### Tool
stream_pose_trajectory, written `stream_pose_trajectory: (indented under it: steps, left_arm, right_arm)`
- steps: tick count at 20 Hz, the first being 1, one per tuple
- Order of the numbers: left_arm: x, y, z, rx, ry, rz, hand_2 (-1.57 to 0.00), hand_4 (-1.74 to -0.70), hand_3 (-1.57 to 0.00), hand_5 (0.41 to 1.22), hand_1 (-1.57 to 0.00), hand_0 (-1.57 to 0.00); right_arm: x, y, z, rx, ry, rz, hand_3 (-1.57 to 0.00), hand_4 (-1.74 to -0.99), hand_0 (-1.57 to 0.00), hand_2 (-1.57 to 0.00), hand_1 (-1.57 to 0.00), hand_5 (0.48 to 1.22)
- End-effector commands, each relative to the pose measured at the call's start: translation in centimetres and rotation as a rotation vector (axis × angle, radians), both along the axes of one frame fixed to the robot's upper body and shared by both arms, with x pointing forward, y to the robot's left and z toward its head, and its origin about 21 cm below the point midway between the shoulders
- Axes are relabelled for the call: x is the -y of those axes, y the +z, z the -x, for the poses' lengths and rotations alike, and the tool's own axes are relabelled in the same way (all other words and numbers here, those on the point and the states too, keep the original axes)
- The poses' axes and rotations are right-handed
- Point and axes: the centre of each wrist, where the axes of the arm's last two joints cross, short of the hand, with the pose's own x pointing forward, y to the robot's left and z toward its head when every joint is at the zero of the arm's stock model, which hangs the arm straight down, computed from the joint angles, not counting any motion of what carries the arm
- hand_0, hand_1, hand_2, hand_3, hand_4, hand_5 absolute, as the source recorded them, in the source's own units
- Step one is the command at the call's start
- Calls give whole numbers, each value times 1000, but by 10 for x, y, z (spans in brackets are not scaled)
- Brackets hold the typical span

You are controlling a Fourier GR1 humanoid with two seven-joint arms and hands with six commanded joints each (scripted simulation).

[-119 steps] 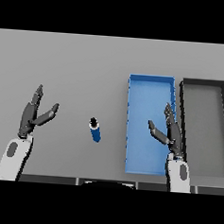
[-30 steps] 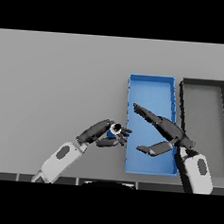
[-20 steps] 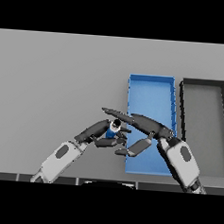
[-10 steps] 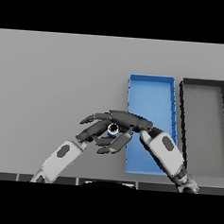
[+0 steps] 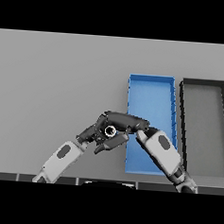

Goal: Pick up the blue pipe and place it into the blue bin.

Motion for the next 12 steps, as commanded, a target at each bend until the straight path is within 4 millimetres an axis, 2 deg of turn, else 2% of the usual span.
stream_pose_trajectory:
  steps: [1, 5, 6, 7, 9, 10, 12]
  left_arm:
    - [0, 1, 1, 13, 5, -12, -1571, -1725, -1511, 1221, -1566, -1571]
    - [-3, 4, -2, 5, 2, -13, -1571, -1729, -1546, 1221, -1569, -1571]
    - [-4, 5, -2, 9, 5, -9, -1571, -1724, -1442, 1221, -1569, -1571]
    - [-5, 6, 0, 22, 4, -10, -1458, -1656, -1468, 1221, -1513, -1569]
    - [-5, 5, -3, 54, -1, -53, -950, -1426, -963, 1221, -991, -1045]
    - [-6, 2, -3, 50, -20, -68, -760, -1320, -770, 1221, -793, -836]
    - [-9, 6, -5, 83, -33, -101, -486, -1144, -492, 1221, -507, -535]
  right_arm:
    - [-3, -3, 4, 8, 12, -4, -1426, -1436, -1453, -1455, -1455, 1068]
    - [-4, -2, 2, -27, 20, -36, -1512, -1470, -1523, -1524, -1523, 1158]
    - [-1, -1, 0, -36, 17, -47, -1523, -1475, -1532, -1533, -1533, 1171]
    - [3, 1, 2, -36, 23, -54, -1533, -1478, -1540, -1541, -1540, 1181]
    - [-1, 3, 3, -26, 2, -25, -1547, -1483, -1551, -1552, -1551, 1195]
    - [-4, 3, 6, -26, -5, -11, -1552, -1484, -1555, -1555, -1555, 1201]
    - [-3, 4, 4, -26, -20, -26, -1559, -1486, -1561, -1561, -1561, 1208]
